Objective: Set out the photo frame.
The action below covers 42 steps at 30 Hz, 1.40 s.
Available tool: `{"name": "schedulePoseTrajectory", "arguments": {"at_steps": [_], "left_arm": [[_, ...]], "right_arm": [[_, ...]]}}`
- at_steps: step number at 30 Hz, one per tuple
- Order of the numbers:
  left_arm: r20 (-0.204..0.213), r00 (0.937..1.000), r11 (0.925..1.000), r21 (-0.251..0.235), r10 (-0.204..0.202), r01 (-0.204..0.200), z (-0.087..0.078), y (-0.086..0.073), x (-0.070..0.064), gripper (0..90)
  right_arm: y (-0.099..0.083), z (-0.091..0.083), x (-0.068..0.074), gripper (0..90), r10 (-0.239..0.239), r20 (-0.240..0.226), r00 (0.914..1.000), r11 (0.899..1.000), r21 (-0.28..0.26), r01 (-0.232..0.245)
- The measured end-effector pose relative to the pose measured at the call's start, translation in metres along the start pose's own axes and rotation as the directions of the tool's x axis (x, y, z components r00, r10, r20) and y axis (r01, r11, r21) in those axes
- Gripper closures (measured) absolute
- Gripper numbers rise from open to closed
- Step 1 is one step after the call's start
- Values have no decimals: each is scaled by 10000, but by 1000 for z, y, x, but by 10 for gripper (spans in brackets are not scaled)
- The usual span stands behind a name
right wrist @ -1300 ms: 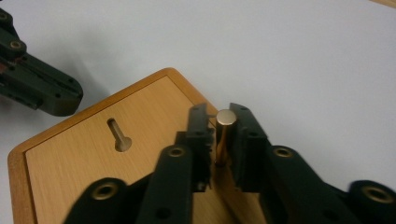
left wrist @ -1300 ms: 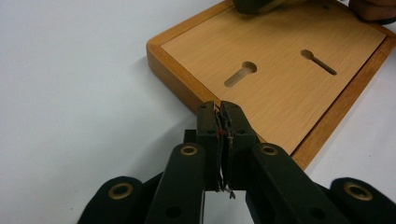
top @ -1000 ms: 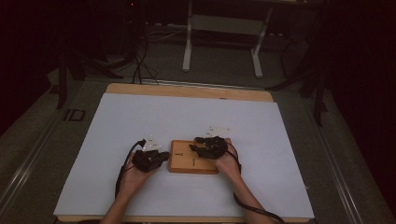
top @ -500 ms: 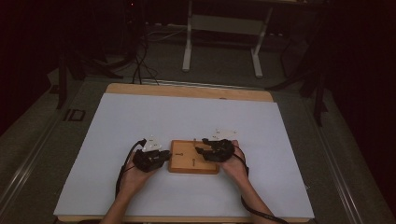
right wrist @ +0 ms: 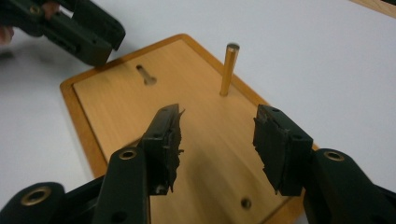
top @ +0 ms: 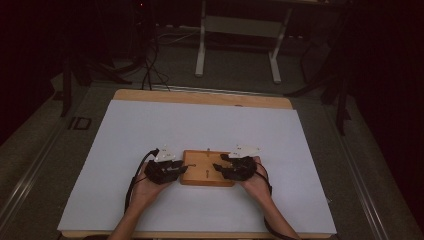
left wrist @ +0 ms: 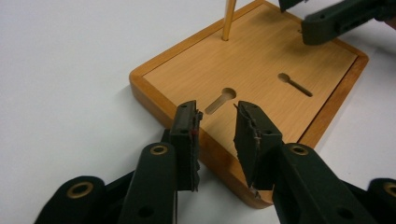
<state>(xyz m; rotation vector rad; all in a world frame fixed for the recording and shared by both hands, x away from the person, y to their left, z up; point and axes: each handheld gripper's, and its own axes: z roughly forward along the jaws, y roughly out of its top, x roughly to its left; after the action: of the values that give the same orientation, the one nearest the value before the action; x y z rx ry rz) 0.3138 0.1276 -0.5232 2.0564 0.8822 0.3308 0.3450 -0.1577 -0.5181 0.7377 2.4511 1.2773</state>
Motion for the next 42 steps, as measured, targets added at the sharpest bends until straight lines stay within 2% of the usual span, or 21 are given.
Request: {"name": "schedulePoseTrajectory", "arguments": {"at_steps": [6,9,16,20,24,32,42], "left_arm": [[223,9997,9999,-84,-53,54,3,4,-3,673],[381,9993,9999,-92,44,-40,5,8,-5,668],[421,9990,9999,-7,155,-155,11,16,-5,625],[427,9990,9998,-90,159,-155,16,21,-4,616],[485,9986,9998,-43,202,-201,23,25,-3,614],[630,9976,9995,90,295,-302,37,37,1,645],[670,9974,9997,-45,255,-252,55,50,1,662]], "right_arm": [[-11,-14,1,500,6,72,10000,10000,80,-6],[-15,-21,2,499,26,106,9999,9999,135,-27],[-27,-34,2,487,9,202,9998,9995,324,-16],[-34,-40,0,483,227,243,9994,9995,201,-232],[-38,-41,-1,483,341,250,9991,9991,258,-348],[-41,-37,-1,482,275,191,9994,9989,378,-282],[-41,-35,3,481,194,26,9998,9994,296,-194]]}}
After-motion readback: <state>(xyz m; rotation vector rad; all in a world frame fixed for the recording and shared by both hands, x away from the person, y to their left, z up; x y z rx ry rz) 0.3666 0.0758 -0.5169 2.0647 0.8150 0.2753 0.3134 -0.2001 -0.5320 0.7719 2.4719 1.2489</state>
